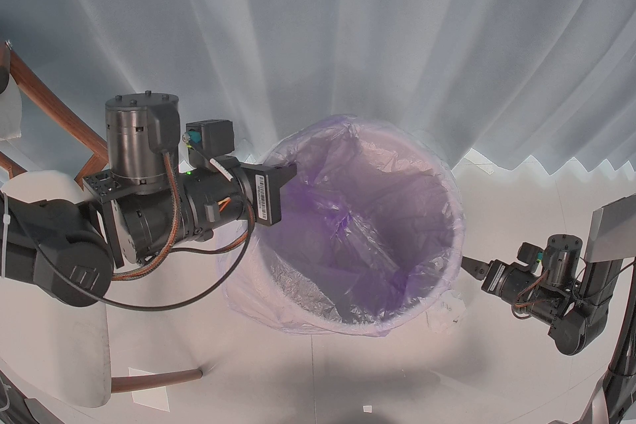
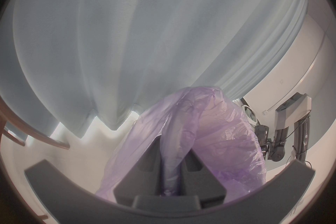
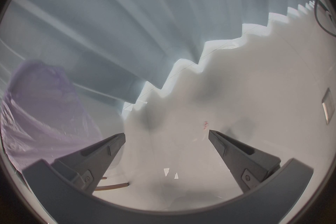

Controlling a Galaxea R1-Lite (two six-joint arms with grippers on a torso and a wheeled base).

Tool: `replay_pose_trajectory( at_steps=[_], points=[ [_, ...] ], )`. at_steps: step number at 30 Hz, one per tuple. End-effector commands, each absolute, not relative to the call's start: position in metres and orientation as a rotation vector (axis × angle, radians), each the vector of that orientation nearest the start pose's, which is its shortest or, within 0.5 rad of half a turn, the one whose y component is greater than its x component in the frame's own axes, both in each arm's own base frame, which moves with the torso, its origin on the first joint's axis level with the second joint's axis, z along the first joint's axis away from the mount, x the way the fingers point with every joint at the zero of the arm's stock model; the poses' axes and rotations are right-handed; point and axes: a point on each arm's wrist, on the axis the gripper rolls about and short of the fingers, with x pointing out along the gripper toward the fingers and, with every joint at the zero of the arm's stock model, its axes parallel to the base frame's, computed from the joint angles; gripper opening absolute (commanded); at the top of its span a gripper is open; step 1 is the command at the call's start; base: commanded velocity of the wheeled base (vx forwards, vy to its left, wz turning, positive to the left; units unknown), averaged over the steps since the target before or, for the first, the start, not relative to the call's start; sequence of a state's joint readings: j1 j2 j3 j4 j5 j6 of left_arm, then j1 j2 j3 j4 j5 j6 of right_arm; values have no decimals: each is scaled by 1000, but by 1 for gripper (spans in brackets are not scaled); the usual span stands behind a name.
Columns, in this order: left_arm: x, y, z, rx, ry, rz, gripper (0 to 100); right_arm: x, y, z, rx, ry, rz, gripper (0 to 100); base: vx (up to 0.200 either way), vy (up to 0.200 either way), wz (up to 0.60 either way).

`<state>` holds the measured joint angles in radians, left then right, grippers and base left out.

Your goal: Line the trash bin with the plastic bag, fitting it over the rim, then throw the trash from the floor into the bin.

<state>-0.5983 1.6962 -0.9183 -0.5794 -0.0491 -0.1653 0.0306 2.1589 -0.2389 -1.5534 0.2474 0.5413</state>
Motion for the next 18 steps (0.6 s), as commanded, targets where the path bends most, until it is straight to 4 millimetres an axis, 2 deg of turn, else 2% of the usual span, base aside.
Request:
replay_pose_trajectory(
  at_steps=[1,6,7,8,10,11,12,13,17,18],
  points=[
    [262,-179,208,-95,268,-593,0,270,-11,32,593,372,94,100,0,0,0],
    [265,-179,195,-75,316,-549,0,252,-9,62,679,314,163,100,0,0,0],
    [271,-180,186,-61,335,-504,0,245,-5,77,688,282,239,100,0,0,0],
    [271,-180,186,-61,335,-504,0,245,-5,77,688,282,239,100,0,0,0],
    [276,-183,178,-49,346,-472,0,241,12,92,660,253,348,100,0,0,0],
    [276,-183,178,-49,346,-472,0,241,12,92,660,253,348,100,0,0,0],
    [275,-186,177,-47,349,-478,0,239,27,94,610,257,417,100,0,0,0],
    [275,-187,177,-46,349,-481,0,237,34,93,571,262,445,100,0,0,0],
    [270,-193,177,-39,352,-497,0,237,48,93,514,263,496,100,0,0,0],
    [269,-194,177,-35,347,-495,0,240,57,95,511,266,529,100,0,0,0]
  ],
)
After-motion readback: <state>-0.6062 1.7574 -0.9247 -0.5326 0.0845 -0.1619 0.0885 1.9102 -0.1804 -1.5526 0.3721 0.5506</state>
